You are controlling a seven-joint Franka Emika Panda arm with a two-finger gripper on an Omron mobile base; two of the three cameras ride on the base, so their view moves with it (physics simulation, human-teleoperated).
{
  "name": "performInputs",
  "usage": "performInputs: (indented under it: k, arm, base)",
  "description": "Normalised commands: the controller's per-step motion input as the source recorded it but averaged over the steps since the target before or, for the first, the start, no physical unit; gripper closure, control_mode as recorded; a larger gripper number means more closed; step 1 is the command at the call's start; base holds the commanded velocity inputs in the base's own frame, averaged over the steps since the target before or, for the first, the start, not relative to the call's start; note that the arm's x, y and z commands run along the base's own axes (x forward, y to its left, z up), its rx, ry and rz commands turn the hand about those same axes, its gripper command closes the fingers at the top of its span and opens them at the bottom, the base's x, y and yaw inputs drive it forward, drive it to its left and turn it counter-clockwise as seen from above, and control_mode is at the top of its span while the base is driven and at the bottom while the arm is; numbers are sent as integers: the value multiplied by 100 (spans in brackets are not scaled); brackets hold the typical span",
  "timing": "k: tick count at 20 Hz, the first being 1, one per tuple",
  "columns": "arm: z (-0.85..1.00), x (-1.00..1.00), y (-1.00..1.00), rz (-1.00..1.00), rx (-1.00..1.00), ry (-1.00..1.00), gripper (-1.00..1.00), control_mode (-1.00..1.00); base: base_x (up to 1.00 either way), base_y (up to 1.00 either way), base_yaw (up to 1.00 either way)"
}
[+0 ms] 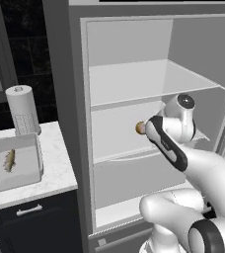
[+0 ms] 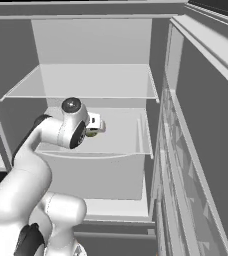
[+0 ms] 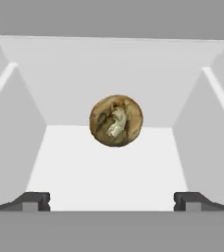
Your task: Place one onion and one fish in each tupperware on the nearby counter, to pack two identical lunches.
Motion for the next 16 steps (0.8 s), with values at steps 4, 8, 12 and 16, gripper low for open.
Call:
performInputs:
  k: [4, 8, 12, 16]
  arm:
    - [-35, 48, 1, 1, 0, -7, -100, -100]
    - [-8, 58, 19, 0, 0, 15, -100, -100]
    - [-11, 41, 0, 0, 0, -1, -100, -100]
    - [-9, 7, 0, 0, 0, -8, -100, -100]
  base:
    - [0, 0, 0]
    - [0, 0, 0]
    - [0, 0, 0]
    - [0, 0, 0]
